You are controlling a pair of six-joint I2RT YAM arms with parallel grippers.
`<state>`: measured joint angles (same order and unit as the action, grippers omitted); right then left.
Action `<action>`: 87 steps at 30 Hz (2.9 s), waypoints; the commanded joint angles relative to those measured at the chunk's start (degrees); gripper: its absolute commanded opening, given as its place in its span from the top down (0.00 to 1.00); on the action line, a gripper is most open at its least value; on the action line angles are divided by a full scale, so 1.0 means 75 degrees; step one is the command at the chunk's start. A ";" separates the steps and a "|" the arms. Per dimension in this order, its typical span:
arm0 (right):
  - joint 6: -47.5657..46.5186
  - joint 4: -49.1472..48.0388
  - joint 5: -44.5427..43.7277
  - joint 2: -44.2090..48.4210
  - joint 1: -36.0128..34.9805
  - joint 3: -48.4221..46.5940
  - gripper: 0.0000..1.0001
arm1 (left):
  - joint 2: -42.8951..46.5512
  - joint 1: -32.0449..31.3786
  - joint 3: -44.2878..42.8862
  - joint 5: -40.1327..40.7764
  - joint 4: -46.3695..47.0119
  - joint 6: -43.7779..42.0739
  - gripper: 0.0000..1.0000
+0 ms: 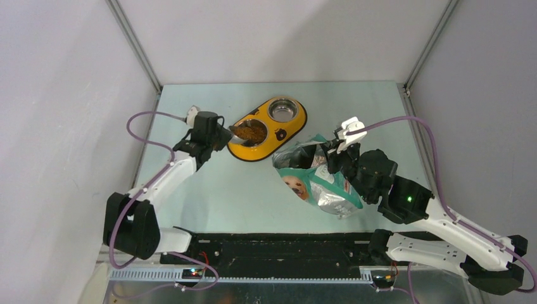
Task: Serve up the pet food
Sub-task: Pour the pet food into the pet food bowl.
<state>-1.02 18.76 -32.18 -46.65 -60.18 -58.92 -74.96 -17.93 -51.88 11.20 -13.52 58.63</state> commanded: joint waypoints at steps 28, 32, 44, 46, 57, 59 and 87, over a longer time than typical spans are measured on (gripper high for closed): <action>0.0177 0.0215 0.0350 -0.0110 0.0216 0.0073 1.00 | -0.0837 -0.0285 -0.2075 0.0356 -0.1276 -0.0852 1.00; 0.0279 0.0212 0.0542 -0.0142 0.0345 0.0071 1.00 | -0.1067 -0.0342 -0.2533 0.0434 -0.1881 -0.0996 1.00; 0.0413 0.0223 0.0868 -0.0117 0.0474 0.0069 1.00 | -0.1147 -0.0367 -0.2720 0.0479 -0.2448 -0.1175 1.00; 0.0416 0.0224 0.0871 -0.0119 0.0477 0.0066 1.00 | -0.1072 -0.0373 -0.2732 0.0643 -0.2485 -0.1224 1.00; 0.0434 0.0234 0.0971 -0.0148 0.0493 0.0063 1.00 | -0.1082 -0.0547 -0.3433 0.0866 -0.2867 -0.1669 1.00; 0.0441 0.0248 0.0988 -0.0160 0.0490 0.0065 1.00 | -0.1083 -0.0597 -0.3553 0.0874 -0.2988 -0.1742 1.00; -0.0143 0.4293 -0.0540 -0.2073 0.0955 -0.2479 1.00 | 0.1710 -0.0716 -0.2519 -0.0113 -0.2808 -0.2054 1.00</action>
<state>-1.34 33.93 -30.92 -58.11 -56.40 -71.96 -66.02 -23.14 -72.97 12.47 -39.97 44.40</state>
